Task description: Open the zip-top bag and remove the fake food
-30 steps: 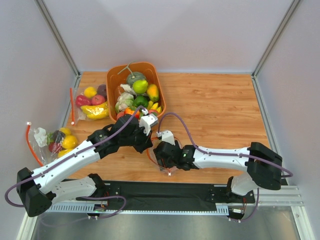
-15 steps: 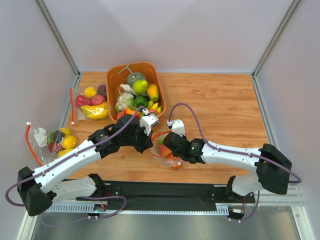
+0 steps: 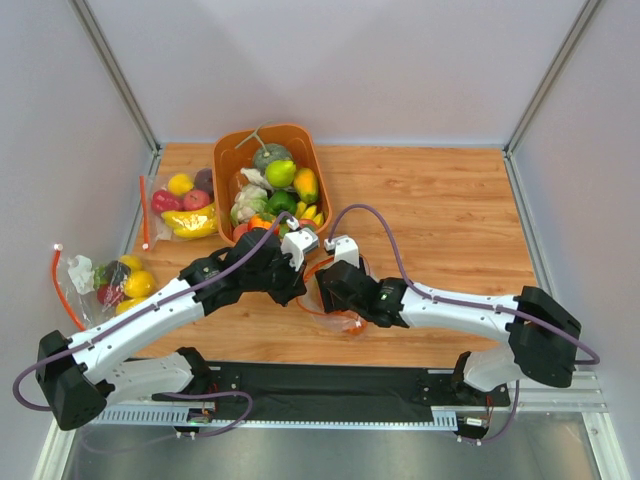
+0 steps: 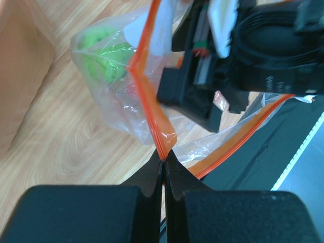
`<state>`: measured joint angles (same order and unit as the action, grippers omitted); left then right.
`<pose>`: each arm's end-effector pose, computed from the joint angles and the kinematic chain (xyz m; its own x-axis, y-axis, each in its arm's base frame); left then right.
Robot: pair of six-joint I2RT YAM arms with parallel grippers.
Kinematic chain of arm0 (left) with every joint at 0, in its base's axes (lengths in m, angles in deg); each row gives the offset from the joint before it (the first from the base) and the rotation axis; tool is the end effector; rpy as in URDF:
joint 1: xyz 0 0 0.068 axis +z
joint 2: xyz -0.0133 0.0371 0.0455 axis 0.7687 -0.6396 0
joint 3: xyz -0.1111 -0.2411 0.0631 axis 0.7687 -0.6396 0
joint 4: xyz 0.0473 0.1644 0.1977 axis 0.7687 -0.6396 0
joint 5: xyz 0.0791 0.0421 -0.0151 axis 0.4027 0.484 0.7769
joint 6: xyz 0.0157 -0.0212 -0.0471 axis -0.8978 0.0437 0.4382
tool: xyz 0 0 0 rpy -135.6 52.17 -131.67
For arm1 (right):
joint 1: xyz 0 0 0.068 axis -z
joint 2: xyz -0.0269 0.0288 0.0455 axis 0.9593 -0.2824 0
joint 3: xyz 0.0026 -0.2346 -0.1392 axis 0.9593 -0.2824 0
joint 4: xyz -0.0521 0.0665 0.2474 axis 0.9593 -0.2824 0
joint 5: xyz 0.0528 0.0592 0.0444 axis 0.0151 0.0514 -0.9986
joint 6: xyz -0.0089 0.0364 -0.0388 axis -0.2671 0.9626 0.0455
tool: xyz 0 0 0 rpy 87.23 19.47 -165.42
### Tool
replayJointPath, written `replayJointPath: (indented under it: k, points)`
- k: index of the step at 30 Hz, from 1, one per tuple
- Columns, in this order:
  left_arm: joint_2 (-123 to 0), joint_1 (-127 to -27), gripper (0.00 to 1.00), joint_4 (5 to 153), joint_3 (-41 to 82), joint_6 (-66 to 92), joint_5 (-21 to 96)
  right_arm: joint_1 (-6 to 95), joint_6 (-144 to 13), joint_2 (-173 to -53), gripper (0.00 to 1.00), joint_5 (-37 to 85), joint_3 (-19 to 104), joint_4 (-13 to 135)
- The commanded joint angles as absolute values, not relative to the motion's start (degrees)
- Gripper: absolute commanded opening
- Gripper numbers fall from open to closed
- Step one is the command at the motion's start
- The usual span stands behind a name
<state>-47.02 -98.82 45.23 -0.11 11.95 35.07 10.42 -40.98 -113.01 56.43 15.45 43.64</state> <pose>0.1440 -0.1733 0.2924 -0.5744 0.3865 -0.7216 0.7399 0.6222 -0.2557 0.1421 0.2482 0.2107 -0.6581 -0.2588 -0.7071 -0.4123 0.9096 0.0508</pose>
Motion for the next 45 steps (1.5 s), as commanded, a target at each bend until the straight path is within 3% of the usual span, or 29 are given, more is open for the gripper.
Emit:
replayJointPath:
  k: [1, 14, 28, 31, 32, 38, 45]
  points:
    - [-47.3, -98.8, 0.00, 46.0, 0.4, 11.6, 34.6, 10.7, -41.5, -116.1, 0.70, 56.3, 16.6, 48.1]
    - [-47.6, -98.8, 0.00, 46.3, 0.3, 11.7, 33.7, 10.6, -43.1, -121.3, 0.81, 55.0, 14.6, 60.8]
    - [-48.0, -98.8, 0.00, 46.3, 0.3, 11.6, 33.2, 10.7, -45.9, -128.4, 0.82, 54.6, 12.7, 74.9]
    - [-48.1, -98.8, 0.00, 46.3, 0.3, 11.7, 33.2, 10.7, -46.1, -129.0, 0.75, 54.5, 13.2, 74.7]
    - [-48.1, -98.8, 0.00, 46.3, 0.3, 11.5, 33.2, 10.8, -46.2, -128.9, 0.63, 54.3, 13.3, 74.3]
    - [-48.0, -98.8, 0.00, 46.4, 0.4, 11.5, 33.3, 10.8, -46.5, -125.0, 0.37, 56.0, 12.6, 71.4]
    - [-48.1, -98.8, 0.00, 46.2, 0.5, 11.6, 34.0, 10.9, -45.8, -115.1, 0.34, 55.9, 10.7, 68.7]
